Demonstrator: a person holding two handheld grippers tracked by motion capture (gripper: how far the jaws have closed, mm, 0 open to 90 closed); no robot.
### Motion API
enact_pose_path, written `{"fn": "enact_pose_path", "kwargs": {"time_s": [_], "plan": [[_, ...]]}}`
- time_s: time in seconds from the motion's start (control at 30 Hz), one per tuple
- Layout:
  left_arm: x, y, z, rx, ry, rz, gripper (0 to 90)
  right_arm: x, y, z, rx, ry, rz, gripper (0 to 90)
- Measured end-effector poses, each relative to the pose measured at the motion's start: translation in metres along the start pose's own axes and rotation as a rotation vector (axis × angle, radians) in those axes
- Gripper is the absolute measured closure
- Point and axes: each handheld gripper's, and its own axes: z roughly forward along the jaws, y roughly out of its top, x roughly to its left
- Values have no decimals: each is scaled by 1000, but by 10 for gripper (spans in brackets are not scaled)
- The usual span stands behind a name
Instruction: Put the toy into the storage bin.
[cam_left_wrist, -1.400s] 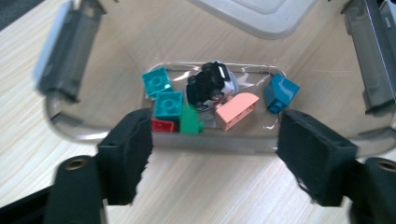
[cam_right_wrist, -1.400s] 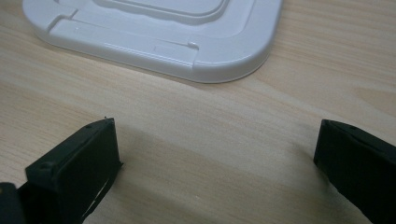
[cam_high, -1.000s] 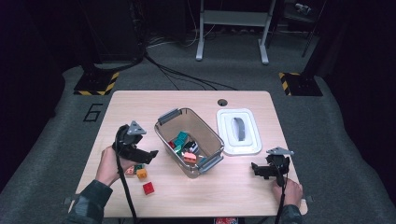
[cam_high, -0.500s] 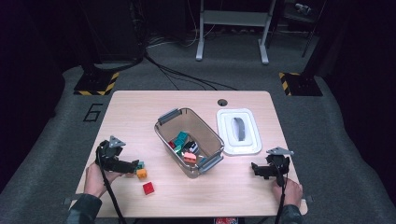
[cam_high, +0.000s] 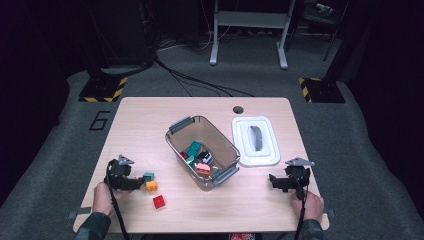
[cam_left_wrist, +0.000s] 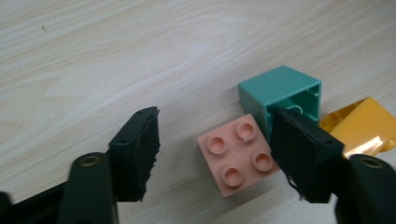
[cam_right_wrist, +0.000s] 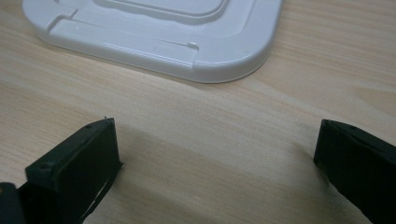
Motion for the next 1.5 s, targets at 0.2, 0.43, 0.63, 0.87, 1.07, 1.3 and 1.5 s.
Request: {"fn": "enact_pose_path", "kwargs": {"time_s": [0.2,0.43,0.63,0.87,1.07,1.3,1.5], "plan": [[2,-4,0,10,1,15,526,0,0,0,1,-1,-5,0],[5,-6,-1,19,-3,7,574,0,0,0,1,-3,-6,0],[9,-9,1,11,-2,-17,580,0,0,0,0,0,0,0],[10,-6,-9,-11,12,-17,588,0,0,0,0,-3,0,0],[12,4,-24,-46,-3,-8,588,0,0,0,0,-2,-1,0],[8,16,-36,-77,-24,8,588,0,0,0,0,-1,1,0],[4,28,-45,-100,-35,21,588,0,0,0,2,-3,-5,0]]}}
